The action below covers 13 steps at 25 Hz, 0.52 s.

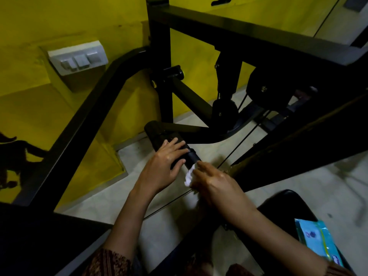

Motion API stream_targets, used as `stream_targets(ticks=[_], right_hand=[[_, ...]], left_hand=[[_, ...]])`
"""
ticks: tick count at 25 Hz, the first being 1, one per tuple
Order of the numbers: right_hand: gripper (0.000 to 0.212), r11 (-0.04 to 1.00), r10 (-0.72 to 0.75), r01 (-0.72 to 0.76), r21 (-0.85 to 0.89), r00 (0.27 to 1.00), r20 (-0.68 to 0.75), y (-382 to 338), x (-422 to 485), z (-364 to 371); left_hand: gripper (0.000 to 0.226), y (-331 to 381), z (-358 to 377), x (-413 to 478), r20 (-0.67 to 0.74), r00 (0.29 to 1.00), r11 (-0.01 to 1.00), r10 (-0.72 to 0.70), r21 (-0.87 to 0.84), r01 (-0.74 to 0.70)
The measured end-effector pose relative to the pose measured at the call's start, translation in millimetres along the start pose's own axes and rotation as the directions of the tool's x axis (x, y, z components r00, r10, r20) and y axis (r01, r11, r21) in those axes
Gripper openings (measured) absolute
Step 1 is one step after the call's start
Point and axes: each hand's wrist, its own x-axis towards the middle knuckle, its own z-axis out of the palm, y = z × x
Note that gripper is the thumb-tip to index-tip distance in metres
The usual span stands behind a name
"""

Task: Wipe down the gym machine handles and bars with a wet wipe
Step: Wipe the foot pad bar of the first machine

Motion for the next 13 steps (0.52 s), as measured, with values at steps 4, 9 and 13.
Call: stream_targets(ticks=[4, 9, 13], right_hand=[[0.016, 0.976, 0.104, -0.119, 0.183, 0.991, 0.090, 9.8, 25.6, -15.3], [0.022, 0.941, 0.166, -0.185, 0.282, 0.982, 0.091, 11.8, 40.3, -6.8], [0.017, 0.910, 0.275, -0.328, 0.253, 0.935, 0.223, 30.9, 3.6, -19.2]], left_hand=[[0.051, -6.7, -2.4, 0.2, 0.013, 1.000, 0.999, -0.011, -0.033, 0.011], [0.052, -11.8, -5.0, -3.5, 0.019, 0.999, 0.995, -0.029, -0.099, 0.030], [0.048, -13.1, -2.4, -4.9, -0.002, 1.000, 0.997, 0.002, -0.074, -0.002]])
